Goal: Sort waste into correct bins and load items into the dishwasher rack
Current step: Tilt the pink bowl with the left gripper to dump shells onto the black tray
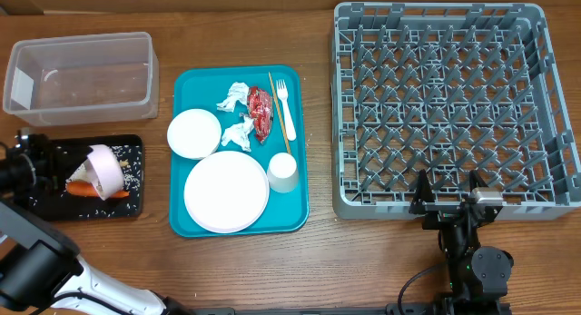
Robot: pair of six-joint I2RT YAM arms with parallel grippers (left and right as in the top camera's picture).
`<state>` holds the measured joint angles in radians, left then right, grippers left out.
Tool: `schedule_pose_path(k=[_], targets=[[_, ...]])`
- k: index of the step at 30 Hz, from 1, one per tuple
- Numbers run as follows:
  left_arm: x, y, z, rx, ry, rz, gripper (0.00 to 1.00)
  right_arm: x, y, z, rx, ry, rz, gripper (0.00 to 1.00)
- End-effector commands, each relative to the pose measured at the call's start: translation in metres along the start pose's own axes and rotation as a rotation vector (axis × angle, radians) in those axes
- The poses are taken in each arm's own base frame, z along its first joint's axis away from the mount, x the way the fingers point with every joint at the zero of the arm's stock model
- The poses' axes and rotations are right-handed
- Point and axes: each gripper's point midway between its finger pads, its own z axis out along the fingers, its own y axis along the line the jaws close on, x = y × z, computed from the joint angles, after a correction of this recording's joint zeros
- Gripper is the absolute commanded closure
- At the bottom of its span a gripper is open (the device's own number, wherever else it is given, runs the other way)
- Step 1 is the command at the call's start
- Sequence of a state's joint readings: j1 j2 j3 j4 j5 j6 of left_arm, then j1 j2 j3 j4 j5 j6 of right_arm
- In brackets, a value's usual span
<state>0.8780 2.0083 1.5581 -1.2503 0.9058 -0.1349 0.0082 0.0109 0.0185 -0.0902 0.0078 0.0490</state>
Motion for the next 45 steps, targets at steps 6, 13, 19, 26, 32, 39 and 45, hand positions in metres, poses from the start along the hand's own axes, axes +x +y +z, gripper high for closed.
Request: schedule_pose_path(k=[6,13,19,26,32,39,45], targets=[[-0.001,-0.03,-0.032,0.233,-0.054,0.091,0.96,0.001,-0.001,0.0,0.007,-0.006,0.004,0.0],[-0.003,-0.045,-0.038,0.327,-0.07,0.156,0.96,0.001,-0.001,0.0,0.007,-0.006,0.004,0.0],[0.0,-0.054,-0.041,0.384,-0.063,0.148,0.96,0.001,-0.001,0.0,0.007,-0.006,0.003,0.0],[0.002,-0.053,-0.042,0.387,-0.05,0.098,0.96,0.001,-0.001,0.0,0.007,-0.006,0.003,0.0],[0.012,-0.049,-0.045,0.399,-0.022,0.029,0.96,0.001,-0.001,0.0,0.007,-0.006,0.004,0.0],[0.007,-0.045,-0.05,0.399,-0.045,0.042,0.96,0.001,-0.001,0.0,0.007,-0.006,0.003,0.0],[0.008,-0.047,-0.052,0.419,-0.044,0.036,0.96,0.001,-0.001,0.0,0.007,-0.006,0.003,0.0]])
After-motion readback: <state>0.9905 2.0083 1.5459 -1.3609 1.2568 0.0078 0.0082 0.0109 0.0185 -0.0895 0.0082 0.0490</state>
